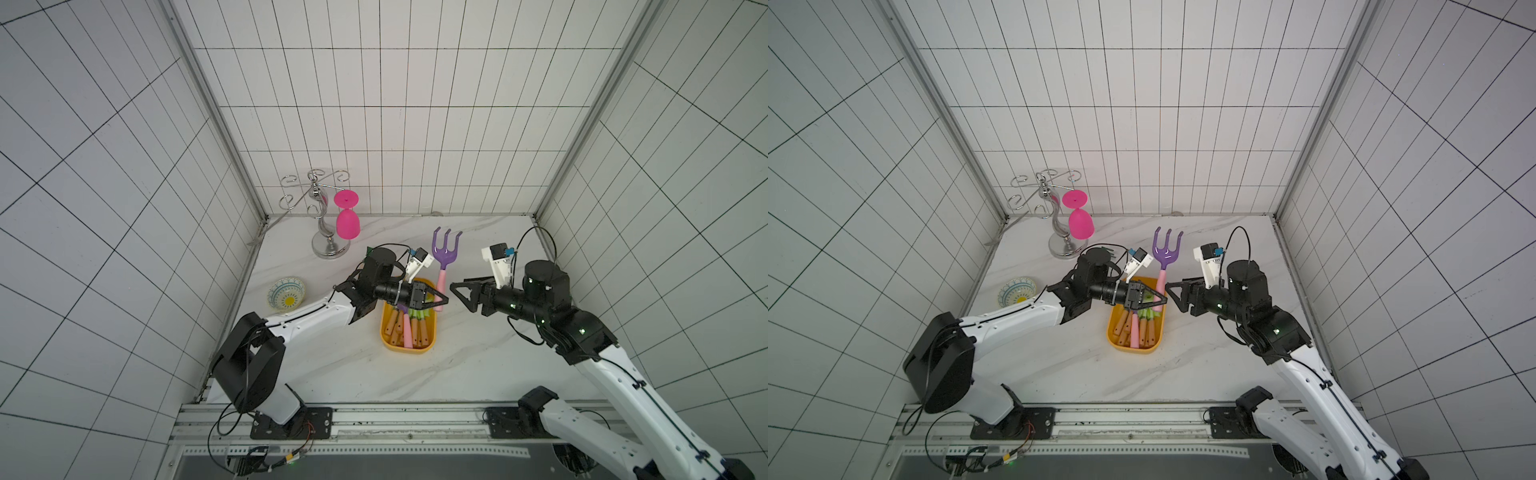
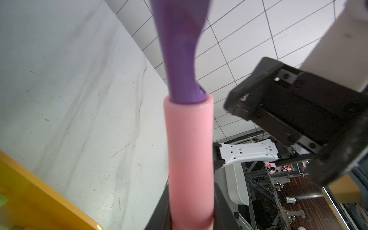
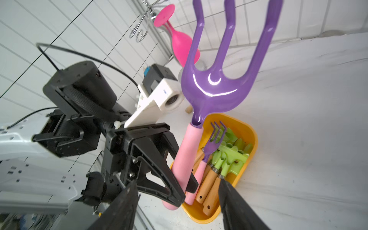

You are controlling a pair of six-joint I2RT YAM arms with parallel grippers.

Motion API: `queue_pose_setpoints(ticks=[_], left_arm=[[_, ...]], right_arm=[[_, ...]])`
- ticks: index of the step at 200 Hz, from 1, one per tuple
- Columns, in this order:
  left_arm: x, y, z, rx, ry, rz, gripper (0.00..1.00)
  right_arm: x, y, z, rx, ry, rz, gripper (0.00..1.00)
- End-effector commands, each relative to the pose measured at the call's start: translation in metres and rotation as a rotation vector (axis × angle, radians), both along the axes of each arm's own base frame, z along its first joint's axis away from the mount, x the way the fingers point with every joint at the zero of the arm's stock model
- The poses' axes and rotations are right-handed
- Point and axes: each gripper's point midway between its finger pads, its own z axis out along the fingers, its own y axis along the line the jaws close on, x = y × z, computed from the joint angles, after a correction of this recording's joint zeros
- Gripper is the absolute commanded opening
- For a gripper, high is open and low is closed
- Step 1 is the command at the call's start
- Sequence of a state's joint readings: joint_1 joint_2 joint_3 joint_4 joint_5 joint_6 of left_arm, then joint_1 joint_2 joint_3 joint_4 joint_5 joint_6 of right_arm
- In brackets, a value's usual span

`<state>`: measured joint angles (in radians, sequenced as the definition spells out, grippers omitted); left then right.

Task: Put the rake into the storage box
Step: Place the rake in the storage box.

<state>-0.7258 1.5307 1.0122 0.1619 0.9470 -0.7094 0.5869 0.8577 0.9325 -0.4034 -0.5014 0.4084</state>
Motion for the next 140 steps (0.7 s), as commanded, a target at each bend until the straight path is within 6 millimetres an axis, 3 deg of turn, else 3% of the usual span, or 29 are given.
queue_pose_setpoints(ticks=[1,45,68,119,129,140], left_arm=[[-0.021,0.002,0.033,-0.095,-0.061,-0.102,0.01],[-0.032,0.005,0.035,-0.099,-0.059,-0.132,0.01],[-0.037,0.005,0.033,-0.094,-0.056,-0.145,0.01],[-0.036,0.006,0.024,-0.06,-0.061,-0.134,0.02],[-0.035,0.006,0.022,-0.048,-0.06,-0.129,0.07],[-0.032,0.007,0.016,-0.023,-0.058,-0.114,0.25]], right_arm=[[-0.021,0.028,0.007,0.14,0.016,0.229,0.64],[-0.017,0.037,0.026,0.274,-0.03,0.254,0.61],[-0.013,0.038,0.026,0.286,-0.025,0.243,0.52],[-0.007,0.035,0.018,0.284,-0.006,0.192,0.24],[-0.006,0.033,0.016,0.28,-0.011,0.177,0.19],[-0.004,0.031,0.015,0.273,-0.016,0.16,0.14]])
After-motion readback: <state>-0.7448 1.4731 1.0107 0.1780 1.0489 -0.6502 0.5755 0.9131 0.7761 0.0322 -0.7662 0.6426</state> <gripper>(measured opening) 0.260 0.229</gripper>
